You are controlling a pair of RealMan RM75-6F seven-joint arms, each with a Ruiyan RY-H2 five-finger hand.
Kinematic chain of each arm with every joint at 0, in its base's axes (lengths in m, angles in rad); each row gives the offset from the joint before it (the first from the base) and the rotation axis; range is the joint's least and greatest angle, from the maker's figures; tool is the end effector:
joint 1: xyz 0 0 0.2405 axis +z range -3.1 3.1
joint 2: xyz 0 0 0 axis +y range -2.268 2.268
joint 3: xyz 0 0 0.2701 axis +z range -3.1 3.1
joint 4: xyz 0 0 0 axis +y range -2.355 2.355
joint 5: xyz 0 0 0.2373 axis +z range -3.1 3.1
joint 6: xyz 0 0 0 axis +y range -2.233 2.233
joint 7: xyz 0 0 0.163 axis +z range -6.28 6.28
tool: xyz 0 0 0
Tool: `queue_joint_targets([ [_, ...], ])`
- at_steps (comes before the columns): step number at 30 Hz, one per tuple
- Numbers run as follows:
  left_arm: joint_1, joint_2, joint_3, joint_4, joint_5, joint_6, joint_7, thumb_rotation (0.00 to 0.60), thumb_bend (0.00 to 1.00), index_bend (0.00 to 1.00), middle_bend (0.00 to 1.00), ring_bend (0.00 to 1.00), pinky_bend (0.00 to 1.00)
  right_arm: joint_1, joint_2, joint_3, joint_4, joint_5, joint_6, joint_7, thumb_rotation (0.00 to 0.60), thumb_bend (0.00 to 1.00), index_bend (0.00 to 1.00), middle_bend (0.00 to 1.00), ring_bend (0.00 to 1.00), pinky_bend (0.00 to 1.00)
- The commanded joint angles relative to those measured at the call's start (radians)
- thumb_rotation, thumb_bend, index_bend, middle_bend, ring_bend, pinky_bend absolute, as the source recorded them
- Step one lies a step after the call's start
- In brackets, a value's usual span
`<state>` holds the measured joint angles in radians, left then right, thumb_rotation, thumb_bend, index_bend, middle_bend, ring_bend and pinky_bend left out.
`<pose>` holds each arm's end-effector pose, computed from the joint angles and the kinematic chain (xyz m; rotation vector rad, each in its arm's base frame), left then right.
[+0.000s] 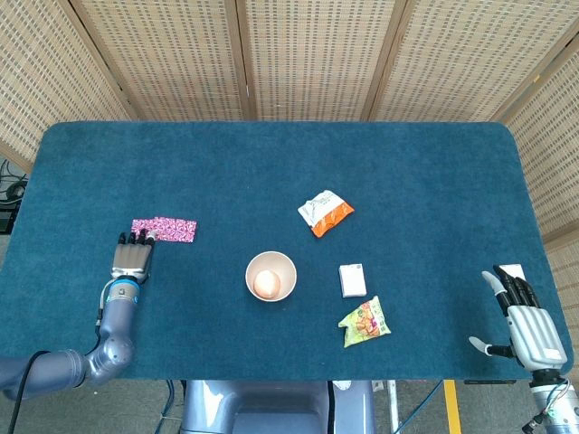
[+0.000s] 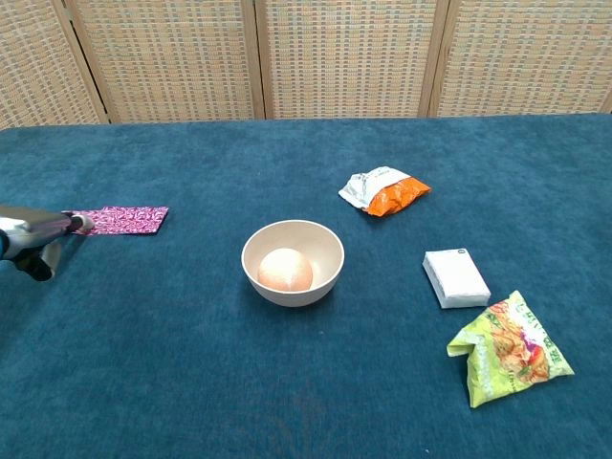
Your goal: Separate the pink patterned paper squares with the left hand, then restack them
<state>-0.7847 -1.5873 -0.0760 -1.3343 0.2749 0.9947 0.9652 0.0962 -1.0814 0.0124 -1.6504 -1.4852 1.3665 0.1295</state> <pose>-0.2908 0.3734 -0.0498 -1.6153 -1.0293 -0.0716 -0.3404 -0.1960 0.1267 1.4074 -1.1226 0.9008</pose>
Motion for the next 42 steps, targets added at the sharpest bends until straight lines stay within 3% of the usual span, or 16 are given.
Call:
queue_joint_targets([
  [1,0.010,0.015,0.009,0.004,-0.002,-0.001,-0.007,0.600,0.89,0.03,0.00,0.00,0.00,0.000,0.000,0.000,0.002,-0.001,0.001,0.001,0.600,0.10,0.00,0.00,0.00,0.00],
  [7,0.022,0.046,0.013,0.002,0.002,0.000,-0.021,0.600,0.89,0.03,0.00,0.00,0.00,-0.002,0.001,0.003,0.006,0.000,0.006,0.008,0.600,0.10,0.00,0.00,0.00,0.00],
  [20,0.012,0.151,-0.085,-0.146,0.067,-0.002,-0.160,0.600,0.89,0.03,0.00,0.00,0.00,-0.004,0.001,0.006,0.010,-0.002,0.011,0.016,0.600,0.10,0.00,0.00,0.00,0.00],
  [31,-0.037,0.048,-0.051,-0.149,0.027,0.010,-0.121,0.600,0.88,0.03,0.00,0.00,0.00,-0.005,0.004,0.005,0.012,-0.004,0.010,0.026,0.600,0.10,0.00,0.00,0.00,0.00],
  [42,-0.049,0.012,-0.046,-0.123,0.034,0.020,-0.131,0.600,0.88,0.03,0.00,0.00,0.00,-0.003,0.003,0.006,0.012,-0.001,0.004,0.025,0.600,0.10,0.00,0.00,0.00,0.00],
])
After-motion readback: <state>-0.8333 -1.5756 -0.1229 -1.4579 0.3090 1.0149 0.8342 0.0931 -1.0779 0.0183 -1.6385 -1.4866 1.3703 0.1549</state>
